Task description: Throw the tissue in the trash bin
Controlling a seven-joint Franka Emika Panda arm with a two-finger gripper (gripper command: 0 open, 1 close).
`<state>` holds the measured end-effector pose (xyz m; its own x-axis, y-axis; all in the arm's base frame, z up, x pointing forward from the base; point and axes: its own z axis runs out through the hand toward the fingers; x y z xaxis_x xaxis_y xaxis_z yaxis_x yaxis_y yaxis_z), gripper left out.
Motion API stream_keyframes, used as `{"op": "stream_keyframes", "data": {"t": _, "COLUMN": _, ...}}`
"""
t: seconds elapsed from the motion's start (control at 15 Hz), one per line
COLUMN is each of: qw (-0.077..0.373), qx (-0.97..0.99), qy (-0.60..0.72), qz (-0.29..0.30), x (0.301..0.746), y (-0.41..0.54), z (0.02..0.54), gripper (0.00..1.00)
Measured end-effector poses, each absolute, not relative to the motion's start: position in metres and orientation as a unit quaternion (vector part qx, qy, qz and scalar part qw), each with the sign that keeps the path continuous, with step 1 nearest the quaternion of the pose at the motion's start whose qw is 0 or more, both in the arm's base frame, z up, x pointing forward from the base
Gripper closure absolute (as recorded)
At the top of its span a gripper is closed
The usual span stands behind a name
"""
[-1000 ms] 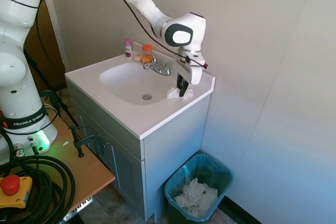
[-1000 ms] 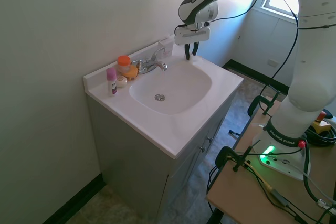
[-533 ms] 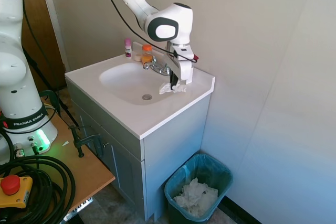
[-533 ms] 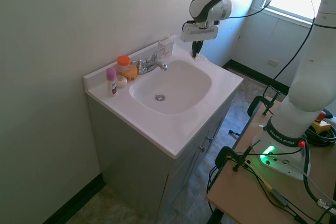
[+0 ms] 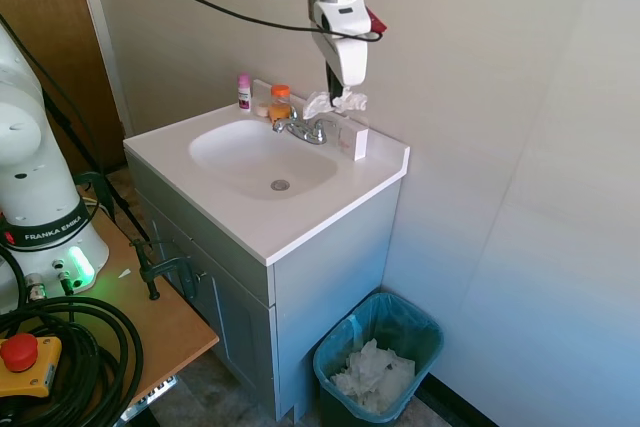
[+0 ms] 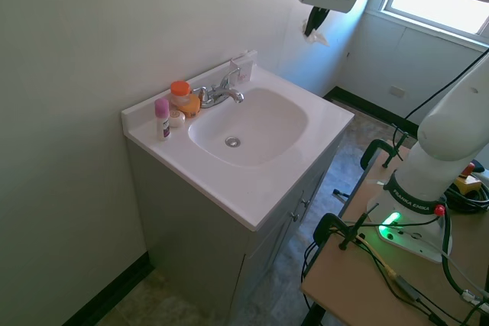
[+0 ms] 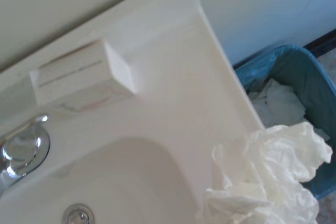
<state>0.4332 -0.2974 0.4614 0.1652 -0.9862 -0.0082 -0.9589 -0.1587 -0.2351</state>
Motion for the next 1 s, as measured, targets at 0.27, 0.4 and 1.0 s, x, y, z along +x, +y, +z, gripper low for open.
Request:
{"op": "stream_keyframes", "data": {"t": 0.27, "qw": 0.055, "qx": -0.699, "qy": 0.711, "qz": -0.055, "x": 0.439, "y": -0.400, "z": 0.398, "gripper": 1.00}}
{"op": "stream_keyframes", "data": {"t": 0.4, "qw": 0.029, "qx": -0.679, "qy": 0.733, "qz": -0.039, "x": 0.455, "y": -0.431, "z": 0.357, "gripper": 1.00}}
{"op": "stream_keyframes", "data": {"t": 1.0, "qw": -0.028, "qx": -0.676, "qy": 0.735, "qz": 0.029, "x": 0.544, "y": -0.466, "z": 0.205, "gripper": 0.00}}
